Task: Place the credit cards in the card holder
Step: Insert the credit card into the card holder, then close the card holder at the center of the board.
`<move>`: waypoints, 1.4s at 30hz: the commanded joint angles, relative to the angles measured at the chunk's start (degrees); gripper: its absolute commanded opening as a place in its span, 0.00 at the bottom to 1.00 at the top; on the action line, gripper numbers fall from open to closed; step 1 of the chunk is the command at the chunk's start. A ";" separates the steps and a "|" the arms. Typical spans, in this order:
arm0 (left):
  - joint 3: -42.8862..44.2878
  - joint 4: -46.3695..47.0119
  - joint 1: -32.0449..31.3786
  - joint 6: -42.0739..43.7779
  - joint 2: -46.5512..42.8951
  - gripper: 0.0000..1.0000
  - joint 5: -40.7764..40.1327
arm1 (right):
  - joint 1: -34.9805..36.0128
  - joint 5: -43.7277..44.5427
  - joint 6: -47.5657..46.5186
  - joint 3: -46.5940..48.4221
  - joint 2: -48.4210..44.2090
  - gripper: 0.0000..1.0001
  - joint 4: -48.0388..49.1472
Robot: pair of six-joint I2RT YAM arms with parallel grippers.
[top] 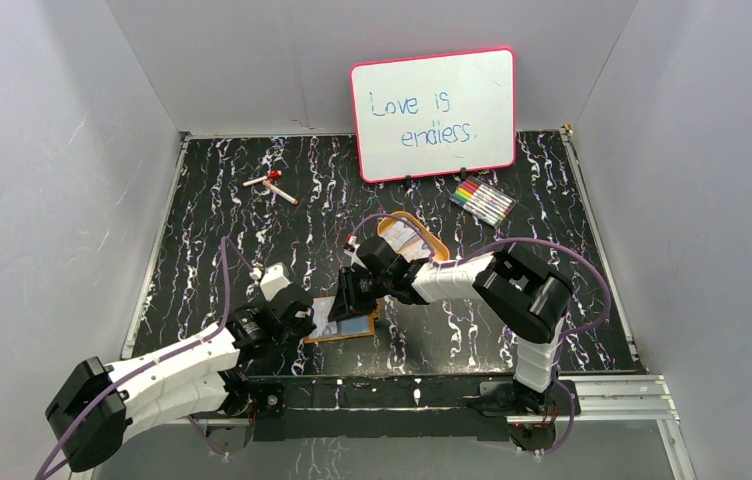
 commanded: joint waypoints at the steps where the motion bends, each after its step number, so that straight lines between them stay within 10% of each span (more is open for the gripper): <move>1: -1.11 2.52 0.09 0.36 0.34 0.00 0.06 | 0.43 -4.11 -0.29 1.81 -0.49 0.36 4.77; 21: 3.26 -5.29 0.15 -0.06 -5.48 0.00 -4.58 | 0.42 24.98 -12.46 6.49 -16.31 0.55 -33.68; 42: 1.45 -7.67 0.14 -3.15 -8.27 0.00 -5.07 | 0.60 28.92 -12.17 11.57 -6.01 0.54 -37.44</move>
